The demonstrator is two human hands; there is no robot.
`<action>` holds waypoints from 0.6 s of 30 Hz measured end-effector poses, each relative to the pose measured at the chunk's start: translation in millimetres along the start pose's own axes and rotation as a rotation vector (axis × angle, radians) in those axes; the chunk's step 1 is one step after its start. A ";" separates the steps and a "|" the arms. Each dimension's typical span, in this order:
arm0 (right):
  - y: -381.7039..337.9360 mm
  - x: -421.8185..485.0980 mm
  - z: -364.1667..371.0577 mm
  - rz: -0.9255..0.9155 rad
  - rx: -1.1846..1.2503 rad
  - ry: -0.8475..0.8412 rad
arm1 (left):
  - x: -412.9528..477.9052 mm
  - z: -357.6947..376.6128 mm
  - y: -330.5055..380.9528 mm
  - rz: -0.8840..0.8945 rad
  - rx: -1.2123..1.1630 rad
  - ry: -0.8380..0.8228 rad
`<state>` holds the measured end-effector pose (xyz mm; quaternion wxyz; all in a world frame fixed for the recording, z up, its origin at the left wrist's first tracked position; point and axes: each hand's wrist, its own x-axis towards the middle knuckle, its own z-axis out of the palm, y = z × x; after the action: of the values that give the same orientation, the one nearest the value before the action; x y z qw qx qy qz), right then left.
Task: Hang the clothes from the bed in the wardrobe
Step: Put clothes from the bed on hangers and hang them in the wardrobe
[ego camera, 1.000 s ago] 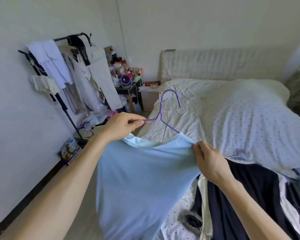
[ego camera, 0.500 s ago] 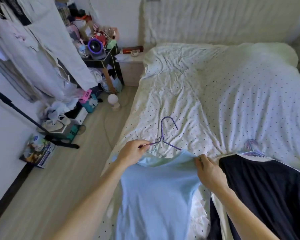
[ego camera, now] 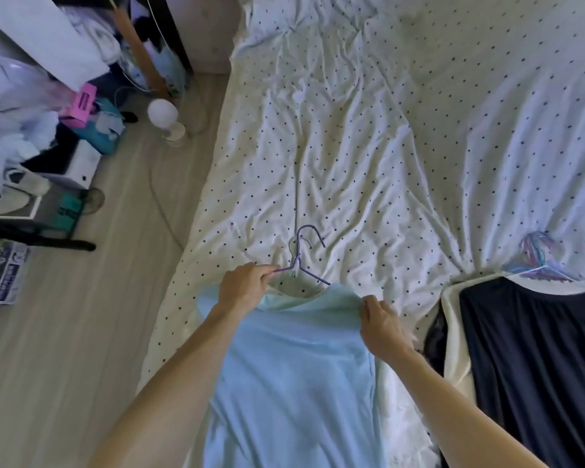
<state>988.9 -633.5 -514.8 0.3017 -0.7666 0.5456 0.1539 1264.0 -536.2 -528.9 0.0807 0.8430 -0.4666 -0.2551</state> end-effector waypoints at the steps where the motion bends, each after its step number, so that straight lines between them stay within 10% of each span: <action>1: 1.3 9.4 11.5 -0.014 0.012 0.007 | 9.4 12.6 -5.4 0.008 0.039 0.024; 11: 27.6 20.3 87.9 -0.033 -0.048 -0.068 | 16.7 94.2 -35.5 -0.046 0.233 0.077; 18: 41.0 -46.4 40.1 -0.092 0.031 0.044 | -20.6 53.8 -2.0 -0.095 0.365 -0.216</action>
<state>937.9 -582.8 -531.6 0.3081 -0.7892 0.5187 0.1145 1229.4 -512.6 -568.5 -0.1360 0.8325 -0.4707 -0.2587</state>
